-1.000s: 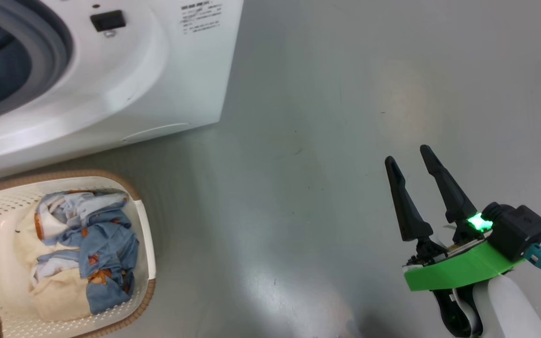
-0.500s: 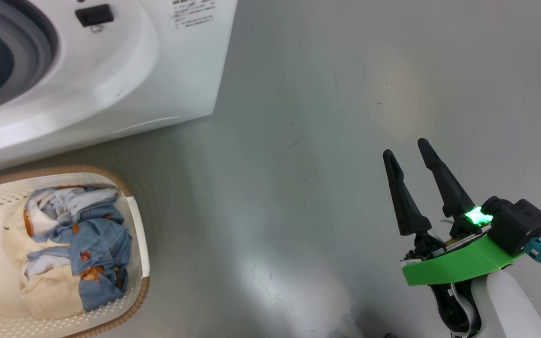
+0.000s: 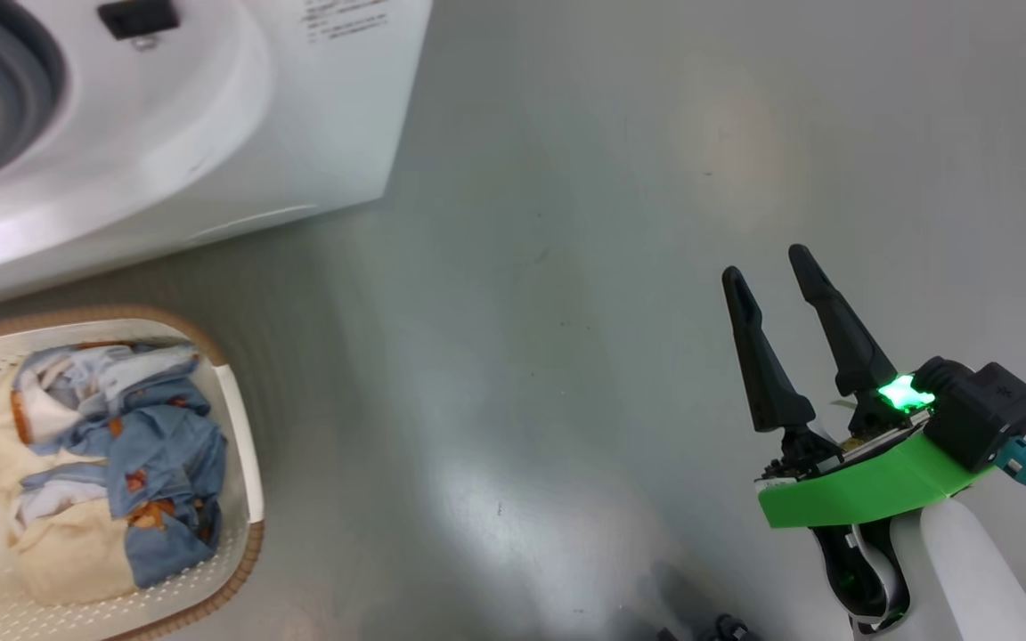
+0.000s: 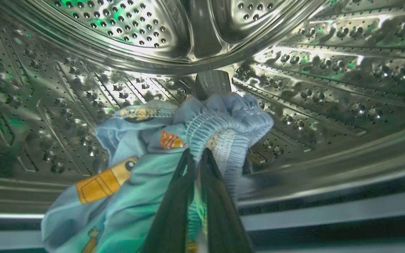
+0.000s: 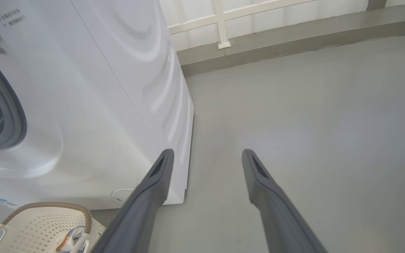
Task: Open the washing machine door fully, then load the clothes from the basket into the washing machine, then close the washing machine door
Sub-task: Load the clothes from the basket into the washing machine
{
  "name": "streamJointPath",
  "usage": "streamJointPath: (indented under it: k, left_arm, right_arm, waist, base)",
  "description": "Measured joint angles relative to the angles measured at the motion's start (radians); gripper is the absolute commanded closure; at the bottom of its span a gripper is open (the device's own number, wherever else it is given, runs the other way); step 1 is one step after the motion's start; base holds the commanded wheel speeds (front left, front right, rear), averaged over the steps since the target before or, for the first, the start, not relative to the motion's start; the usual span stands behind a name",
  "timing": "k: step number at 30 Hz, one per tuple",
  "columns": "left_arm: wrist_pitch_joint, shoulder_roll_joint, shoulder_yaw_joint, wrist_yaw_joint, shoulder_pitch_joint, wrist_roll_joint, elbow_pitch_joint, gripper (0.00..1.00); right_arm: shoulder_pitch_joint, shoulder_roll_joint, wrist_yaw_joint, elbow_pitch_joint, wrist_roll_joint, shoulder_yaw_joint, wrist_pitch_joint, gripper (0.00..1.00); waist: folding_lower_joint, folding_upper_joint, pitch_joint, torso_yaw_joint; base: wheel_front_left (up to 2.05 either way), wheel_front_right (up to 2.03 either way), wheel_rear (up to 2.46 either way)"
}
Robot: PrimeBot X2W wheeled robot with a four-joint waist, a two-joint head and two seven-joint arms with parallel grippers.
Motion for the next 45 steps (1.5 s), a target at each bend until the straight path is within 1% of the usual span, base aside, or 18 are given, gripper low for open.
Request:
streamJointPath:
  k: [5, 9, 15, 21, 26, 31, 34, 35, 36, 37, 45]
  left_arm:
    - [-0.061, 0.006, 0.006, 0.011, -0.073, 0.026, 0.051, 1.00]
    - [-0.134, 0.020, 0.008, 0.026, -0.139, 0.059, 0.093, 1.00]
    - [-0.291, 0.026, 0.011, 0.036, -0.223, 0.107, 0.153, 1.00]
    - [-0.459, 0.048, 0.008, 0.044, -0.298, 0.156, 0.217, 1.00]
    - [-0.460, 0.044, 0.008, 0.043, -0.313, 0.144, 0.307, 1.00]
    - [-0.455, 0.021, 0.012, 0.041, -0.314, 0.114, 0.350, 1.00]
    - [-0.451, 0.013, 0.011, 0.032, -0.314, 0.101, 0.371, 1.00]
    - [-0.451, 0.013, 0.011, 0.032, -0.314, 0.101, 0.371, 0.69]
    - [-0.451, 0.014, 0.008, 0.027, -0.314, 0.101, 0.376, 0.09]
    - [-0.453, 0.015, 0.000, 0.026, -0.314, 0.105, 0.380, 0.00]
    - [-0.493, -0.006, -0.008, 0.025, -0.303, 0.101, 0.401, 0.00]
  right_arm:
    - [-0.012, 0.005, 0.000, 0.001, 0.002, 0.005, 0.000, 0.00]
    - [-0.016, 0.010, 0.000, 0.004, 0.009, 0.012, 0.000, 0.00]
    - [-0.034, 0.023, 0.000, 0.008, 0.012, 0.025, 0.000, 0.00]
    - [-0.034, 0.025, 0.000, 0.011, 0.017, 0.025, 0.000, 0.00]
    - [-0.034, 0.026, 0.000, 0.013, 0.017, 0.024, 0.000, 0.00]
    - [-0.034, 0.026, 0.000, 0.015, 0.017, 0.024, 0.000, 0.00]
    - [-0.034, 0.024, 0.000, 0.015, 0.017, 0.024, 0.000, 0.00]
    - [-0.034, 0.024, 0.000, 0.015, 0.017, 0.024, 0.000, 0.00]
    - [-0.034, 0.023, 0.000, 0.016, 0.017, 0.024, 0.000, 0.00]
    - [-0.034, 0.023, 0.000, 0.016, 0.017, 0.024, 0.000, 0.00]
    - [-0.034, 0.016, 0.000, 0.016, 0.017, 0.021, 0.000, 0.00]
  waist:
    - [0.0000, 0.0000, 0.020, -0.021]
    - [0.0000, 0.0000, 0.034, -0.041]
    - [0.0001, 0.0000, 0.051, -0.069]
    - [0.0000, 0.0000, 0.064, -0.093]
    - [0.0000, 0.0000, 0.065, -0.096]
    - [0.0000, 0.0000, 0.064, -0.088]
    - [0.0000, 0.0000, 0.060, -0.082]
    - [0.0000, 0.0000, 0.060, -0.082]
    - [0.0001, 0.0000, 0.059, -0.080]
    - [0.0000, 0.0000, 0.057, -0.078]
    - [-0.0001, 0.0000, 0.039, -0.062]
  base:
    - [0.00, 0.00, 0.00]
    - [0.00, 0.00, 0.00]
    - [0.00, 0.00, 0.00]
    - [0.00, 0.00, 0.00]
    - [0.00, 0.00, 0.00]
    - [0.00, 0.00, 0.00]
    - [0.00, 0.00, 0.00]
    - [0.00, 0.00, 0.00]
    - [0.00, 0.00, 0.00]
    - [0.00, 0.00, 0.00]
    - [0.00, 0.00, 0.00]
